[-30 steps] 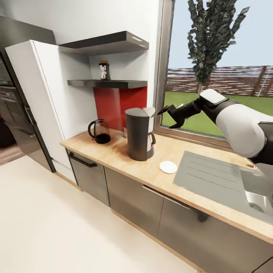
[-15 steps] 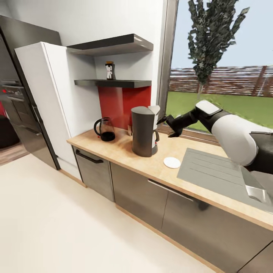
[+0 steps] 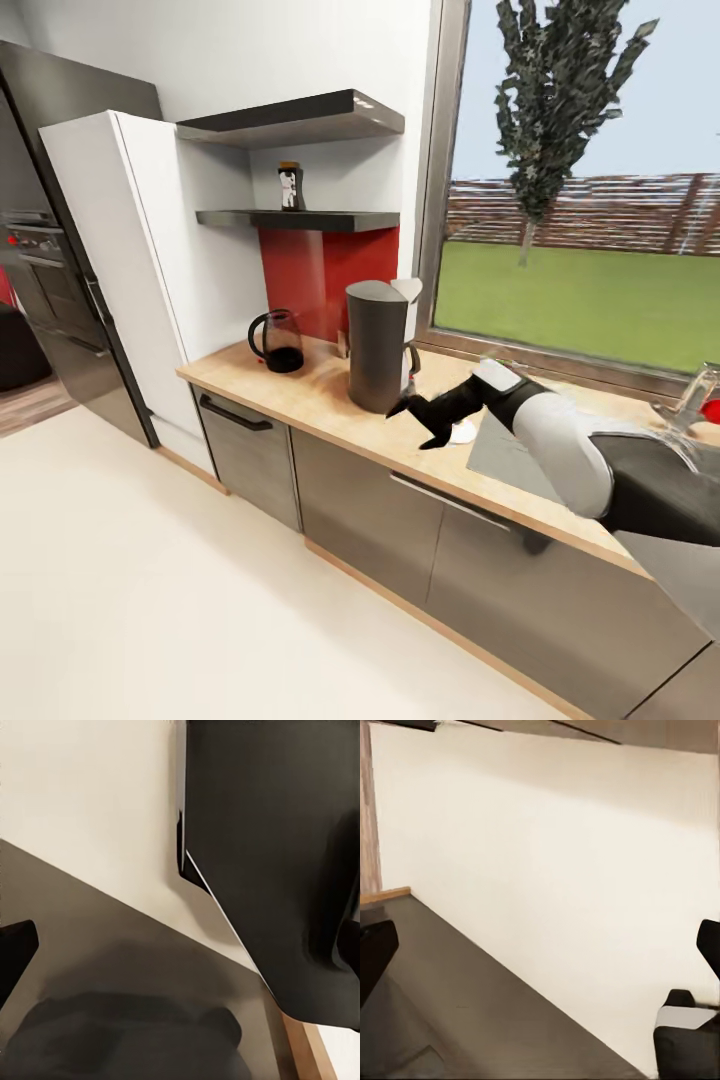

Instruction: Set up a coffee station on the kitchen countertop: keep the coffee maker on the countertop, move the bottle of coffee from the kitchen shelf to the counter next to the coffee maker, place a paper coffee filter on top of the coffee maker, put the saucer next to the coffee maker with the coffee cup on the saucer, and place the electric kettle next to the coffee maker.

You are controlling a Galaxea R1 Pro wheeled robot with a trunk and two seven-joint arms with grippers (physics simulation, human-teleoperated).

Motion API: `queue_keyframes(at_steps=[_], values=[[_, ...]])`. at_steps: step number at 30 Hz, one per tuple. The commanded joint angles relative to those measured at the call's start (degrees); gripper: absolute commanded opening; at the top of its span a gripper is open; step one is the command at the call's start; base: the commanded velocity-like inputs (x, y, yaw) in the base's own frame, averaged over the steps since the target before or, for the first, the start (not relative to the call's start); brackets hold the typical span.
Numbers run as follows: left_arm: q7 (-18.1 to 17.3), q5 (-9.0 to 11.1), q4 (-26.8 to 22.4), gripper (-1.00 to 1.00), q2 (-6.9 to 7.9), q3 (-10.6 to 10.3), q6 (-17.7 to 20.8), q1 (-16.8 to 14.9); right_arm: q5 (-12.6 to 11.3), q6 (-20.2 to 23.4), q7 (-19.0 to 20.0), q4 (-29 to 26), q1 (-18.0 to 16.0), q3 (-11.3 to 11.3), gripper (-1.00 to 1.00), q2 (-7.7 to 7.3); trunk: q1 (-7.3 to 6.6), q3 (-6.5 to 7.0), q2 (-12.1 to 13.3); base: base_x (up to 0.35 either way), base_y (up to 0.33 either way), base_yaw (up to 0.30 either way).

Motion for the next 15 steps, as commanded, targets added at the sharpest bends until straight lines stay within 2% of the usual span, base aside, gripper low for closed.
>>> queue_keyframes(at_steps=[1, 6, 8, 10, 15], values=[[0.15, -0.59, -0.03, 1.00, 0.00, 0.46, -0.17, -0.01, -0.04, 0.10, -0.58, -0.09, 0.77, -0.46, 1.00, 0.50, 0.04, -0.10, -0.12, 0.000, 0.000, 0.000], [0.15, -0.63, -0.03, 1.00, 0.23, 0.45, -0.14, -0.04, 3.82, -0.07, -0.45, -0.13, 6.76, -0.46, 1.00, 4.67, 0.04, -0.10, -0.12, 0.000, 0.000, 0.000], [0.15, -0.64, -0.02, 1.00, 0.44, 0.45, -0.13, -0.04, 6.97, -0.12, -0.31, -0.16, 9.78, -0.46, 1.00, 6.67, 0.04, -0.10, -0.12, 0.000, 0.000, 0.000], [0.15, -0.64, 0.02, 1.00, 0.55, 0.45, -0.13, -0.04, 9.31, -0.13, -0.25, -0.17, 11.87, -0.46, 1.00, 7.91, 0.04, -0.10, -0.12, 0.000, 0.000, 0.000], [0.15, -0.65, 0.05, 1.00, 0.68, 0.45, -0.12, -0.04, 13.21, -0.20, -0.15, -0.18, 16.89, -0.46, 1.00, 8.27, 0.04, -0.10, -0.12, 0.000, 0.000, 0.000]])
